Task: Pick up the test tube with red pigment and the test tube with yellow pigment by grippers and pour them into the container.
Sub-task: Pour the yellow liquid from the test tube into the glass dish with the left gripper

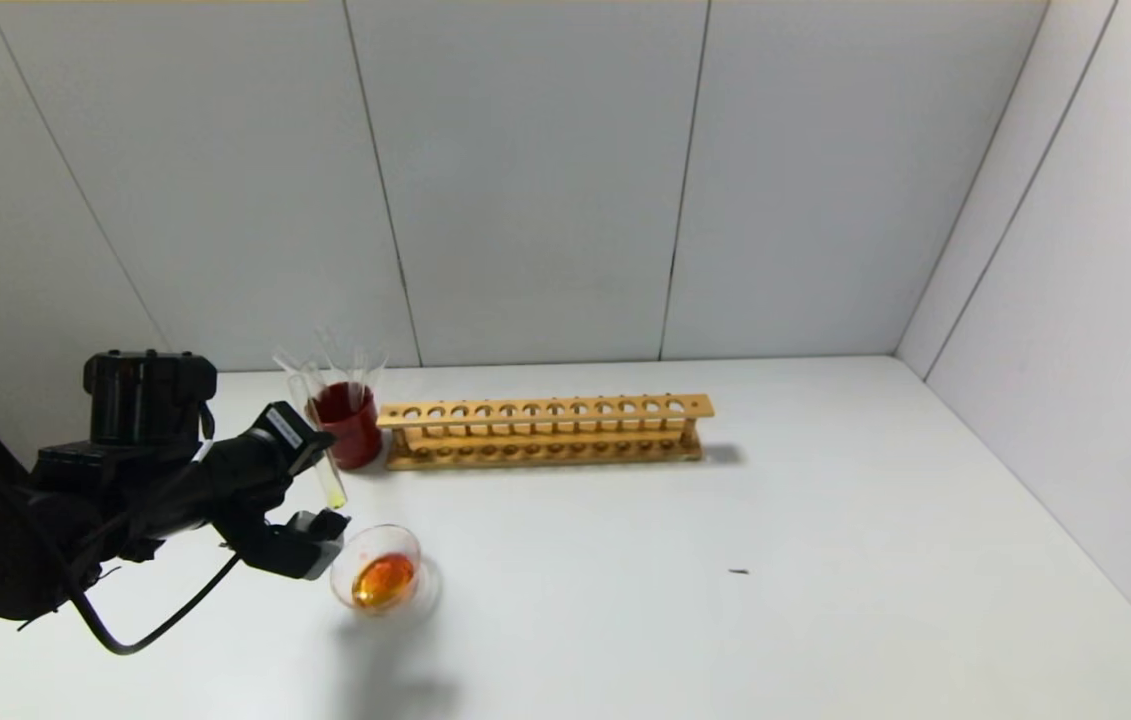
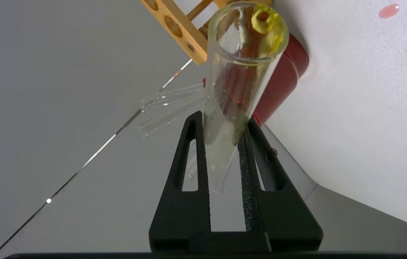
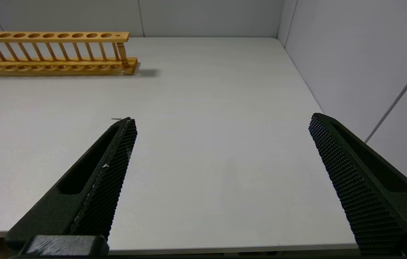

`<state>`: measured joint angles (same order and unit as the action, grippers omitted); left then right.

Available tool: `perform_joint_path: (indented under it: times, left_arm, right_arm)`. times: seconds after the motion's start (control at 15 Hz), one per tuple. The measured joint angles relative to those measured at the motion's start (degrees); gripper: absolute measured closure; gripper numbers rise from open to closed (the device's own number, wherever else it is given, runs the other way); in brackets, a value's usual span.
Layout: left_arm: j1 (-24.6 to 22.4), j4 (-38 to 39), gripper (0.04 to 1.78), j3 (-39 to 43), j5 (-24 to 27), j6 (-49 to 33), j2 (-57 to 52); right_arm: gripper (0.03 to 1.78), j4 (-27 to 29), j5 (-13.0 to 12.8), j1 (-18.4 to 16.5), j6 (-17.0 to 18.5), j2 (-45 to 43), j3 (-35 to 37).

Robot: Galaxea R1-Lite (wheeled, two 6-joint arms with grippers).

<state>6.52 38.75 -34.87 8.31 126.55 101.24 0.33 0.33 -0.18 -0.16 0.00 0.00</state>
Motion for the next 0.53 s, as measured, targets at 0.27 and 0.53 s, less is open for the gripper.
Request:
perform_joint_path:
  times: [0.27,0.53]
  left_arm:
    - [1.0,0.0,1.52,0.0,-0.1,0.4,-0.2]
    - [1.1,0.1,1.52,-0.3,-0.1,5.5,-0.9]
  right_arm:
    - [0.06,0.0,0.0,0.0,0.0,0.0,0.0]
    - [0.06,0.0,0.0,0.0,0.0,0.0,0.0]
